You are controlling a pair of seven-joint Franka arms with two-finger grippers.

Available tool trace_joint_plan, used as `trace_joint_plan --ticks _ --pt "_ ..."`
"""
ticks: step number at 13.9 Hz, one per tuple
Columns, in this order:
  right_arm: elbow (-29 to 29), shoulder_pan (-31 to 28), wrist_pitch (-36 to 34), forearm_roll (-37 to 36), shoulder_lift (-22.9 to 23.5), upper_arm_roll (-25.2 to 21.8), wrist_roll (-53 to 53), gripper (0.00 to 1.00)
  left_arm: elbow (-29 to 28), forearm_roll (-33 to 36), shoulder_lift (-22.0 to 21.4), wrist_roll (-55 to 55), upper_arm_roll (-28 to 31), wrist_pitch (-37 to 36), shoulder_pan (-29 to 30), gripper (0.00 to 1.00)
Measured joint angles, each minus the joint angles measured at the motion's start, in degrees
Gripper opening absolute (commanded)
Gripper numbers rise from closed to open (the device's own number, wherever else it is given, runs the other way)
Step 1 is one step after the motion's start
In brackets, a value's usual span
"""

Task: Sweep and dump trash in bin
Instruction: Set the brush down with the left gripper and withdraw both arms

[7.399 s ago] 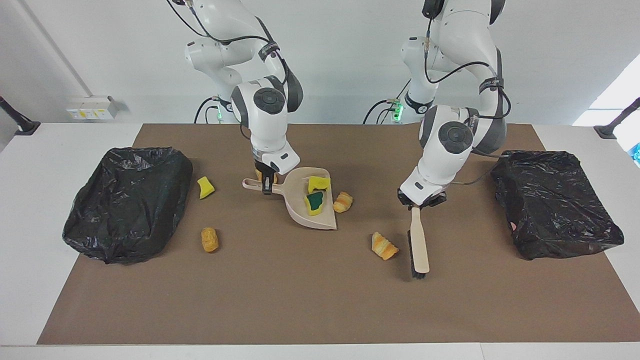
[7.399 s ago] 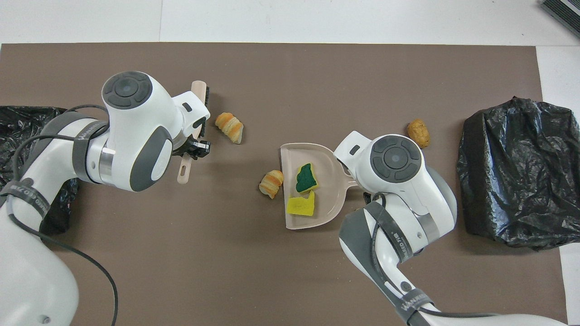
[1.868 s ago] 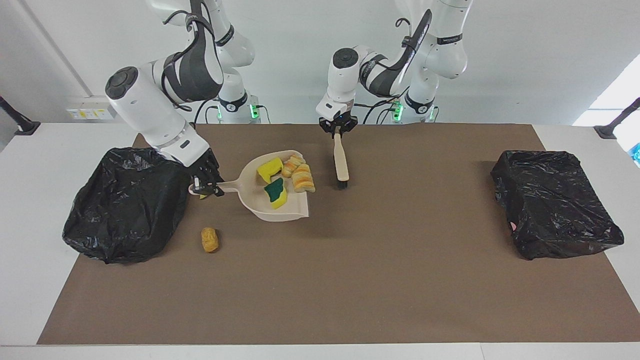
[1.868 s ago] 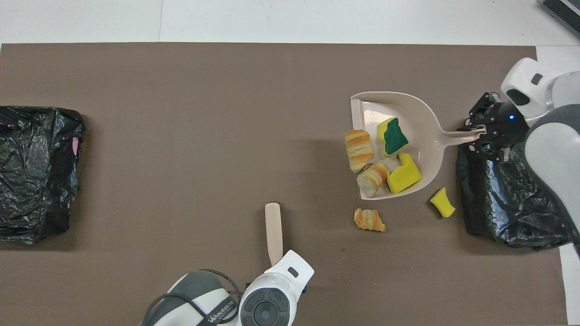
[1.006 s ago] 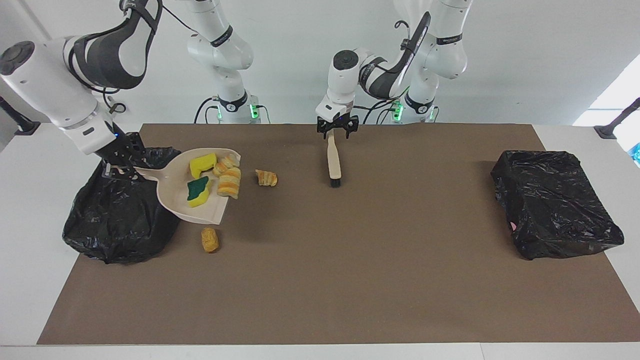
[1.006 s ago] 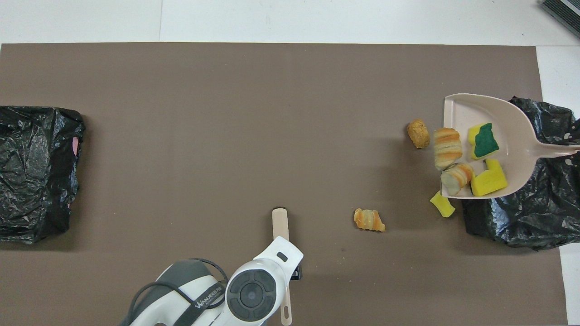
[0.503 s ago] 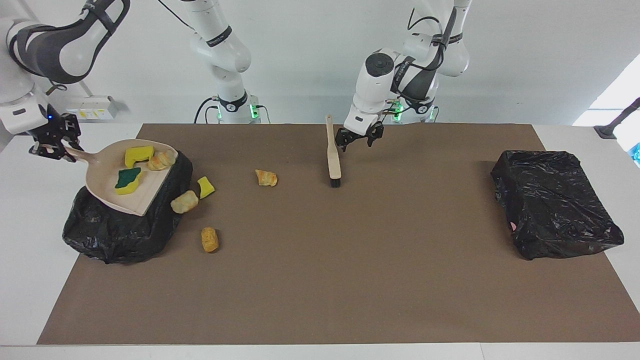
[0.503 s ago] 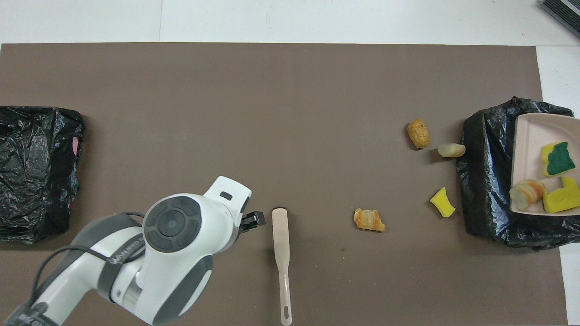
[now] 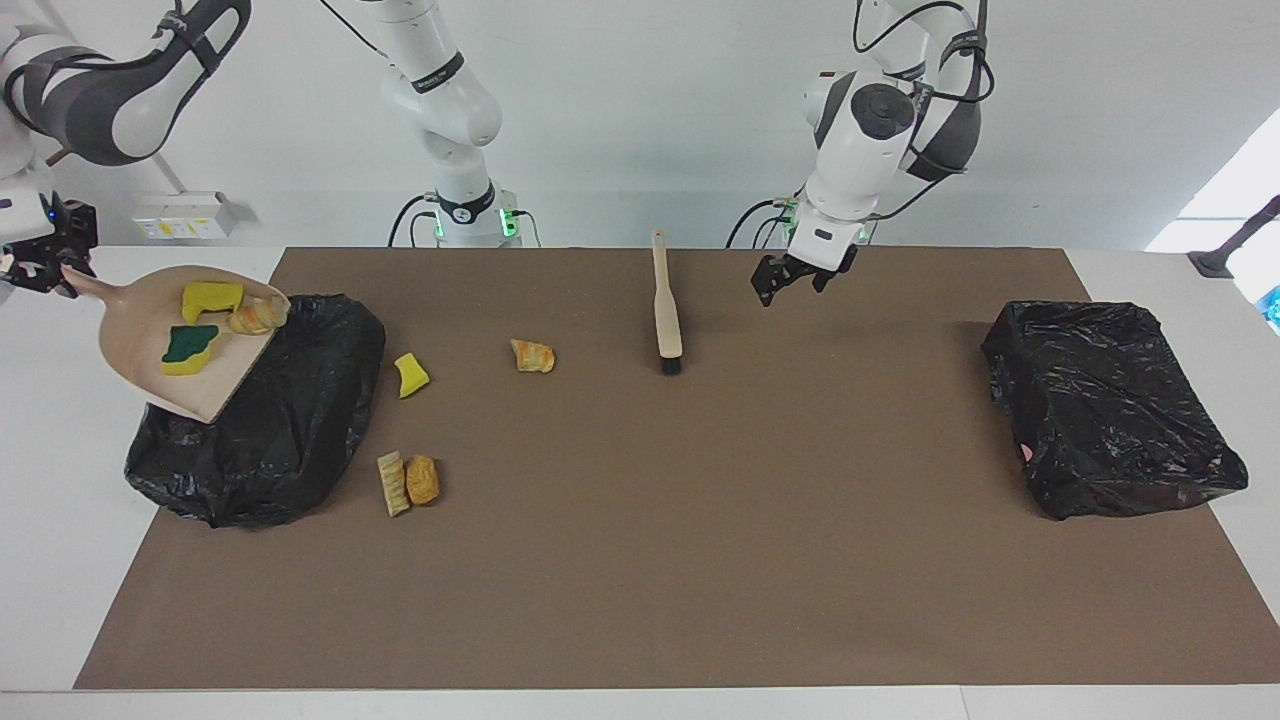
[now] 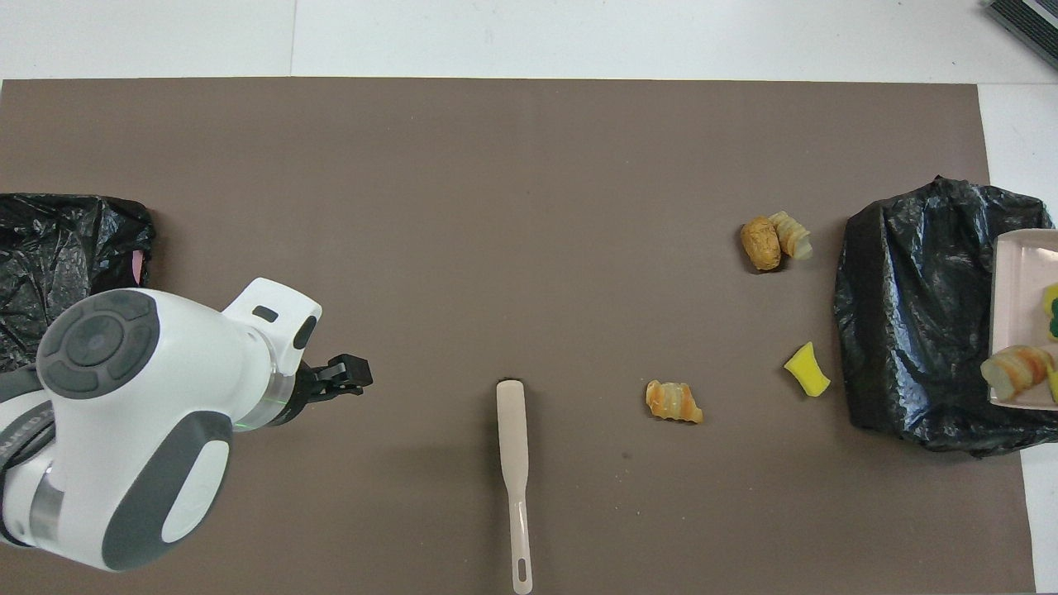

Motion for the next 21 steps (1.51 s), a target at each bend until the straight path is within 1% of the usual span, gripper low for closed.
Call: trace_joint_plan --ticks 2,5,9,11,13,15,18,21 --pt "-1.2 4.5 -0.2 -7.5 -0.1 0.2 5.6 0.0 0.0 1.2 -0.2 3.0 0.0 -1.3 3.1 1.0" --pt "-3.3 9.1 -0.5 -14.6 -0.8 0.3 11.7 0.0 0.0 1.5 -0.2 9.5 0.0 -2.2 8.9 1.0" --pt "-4.5 10.9 -0.8 -18.9 -2.8 0.3 13.4 0.0 0.2 1.8 -0.8 21.5 0.0 -2.2 16.3 1.0" --pt "-4.5 12.2 -1.2 -21.5 -4.1 0.4 13.4 0.0 1.7 1.8 -1.6 27.2 0.0 -2.2 18.8 1.0" --pt "-4.6 13.8 -2.7 -22.9 -5.0 0.4 13.4 0.0 5.1 1.8 -1.9 29.4 0.0 -3.0 19.3 1.0" --pt "-4.8 14.5 -2.9 -23.8 -5.4 0.4 13.4 0.0 9.7 1.8 -1.9 30.0 -0.3 -6.2 19.3 1.0" --pt "-5.3 15.6 -2.9 -25.0 -5.7 0.4 13.4 0.0 17.1 1.8 -1.7 30.5 -0.4 -13.4 19.3 1.0" --pt "-6.6 15.6 -2.9 -25.0 -6.5 0.4 13.4 0.0 25.0 1.8 -1.1 30.6 -0.7 -22.1 19.2 1.0"
